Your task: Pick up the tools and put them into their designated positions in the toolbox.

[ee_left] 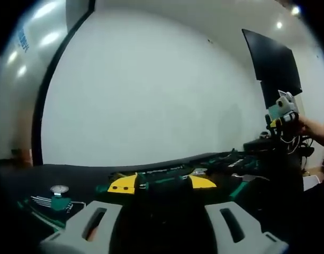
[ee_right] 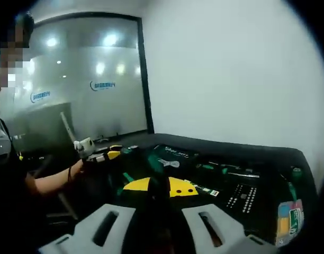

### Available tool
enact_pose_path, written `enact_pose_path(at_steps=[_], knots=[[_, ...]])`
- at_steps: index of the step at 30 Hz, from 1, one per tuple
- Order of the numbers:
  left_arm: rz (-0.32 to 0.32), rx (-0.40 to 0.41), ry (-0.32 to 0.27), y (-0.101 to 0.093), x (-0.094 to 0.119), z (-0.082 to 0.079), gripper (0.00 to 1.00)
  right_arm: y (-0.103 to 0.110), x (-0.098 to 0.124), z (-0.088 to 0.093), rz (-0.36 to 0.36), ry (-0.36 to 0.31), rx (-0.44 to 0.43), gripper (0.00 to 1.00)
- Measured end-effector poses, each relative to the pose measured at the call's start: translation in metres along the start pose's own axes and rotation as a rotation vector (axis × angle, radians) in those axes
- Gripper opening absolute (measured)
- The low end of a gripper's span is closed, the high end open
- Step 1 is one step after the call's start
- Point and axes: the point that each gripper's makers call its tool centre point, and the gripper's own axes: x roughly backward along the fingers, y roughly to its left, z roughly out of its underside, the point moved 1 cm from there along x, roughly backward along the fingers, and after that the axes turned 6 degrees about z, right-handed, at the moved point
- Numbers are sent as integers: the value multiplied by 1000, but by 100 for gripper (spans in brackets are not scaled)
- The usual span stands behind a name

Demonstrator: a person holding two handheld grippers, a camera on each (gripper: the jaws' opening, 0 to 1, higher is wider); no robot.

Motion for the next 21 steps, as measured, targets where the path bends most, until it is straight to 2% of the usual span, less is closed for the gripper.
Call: enact_pose_path(at_steps=[4,7,11,13,14,15,16,17,18,19,21], knots=[[0,0,1,4,0,1,37,9,-12,9,-19,44,25,8],[0,0,2,6,0,1,37,13,-21,17,15,94,109,8],[-1,-3,2,6,0,1,37,24,-36,39,-22,207,60,10],[-1,-3,1,4,0,1,37,31,-39,57,-51,297,43,10],[-1,-3,1,4,0,1,37,31,-42,60,-35,305,4,9],[-1,-2,0,4,0,1,37,30,-45,56,-33,273,-8,1],[-1,-1,0,7,0,2,37,28,-46,51,-38,250,-40,0],[-1,-2,1,9,0,2,37,24,-44,46,-53,245,-73,5],[0,-2,1,10,0,2,37,19,-41,39,-50,227,-67,10],[0,-3,2,9,0,2,37,9,-37,23,-25,170,-59,13],[0,-5,5,9,0,3,37,-10,-26,2,20,106,-15,12]])
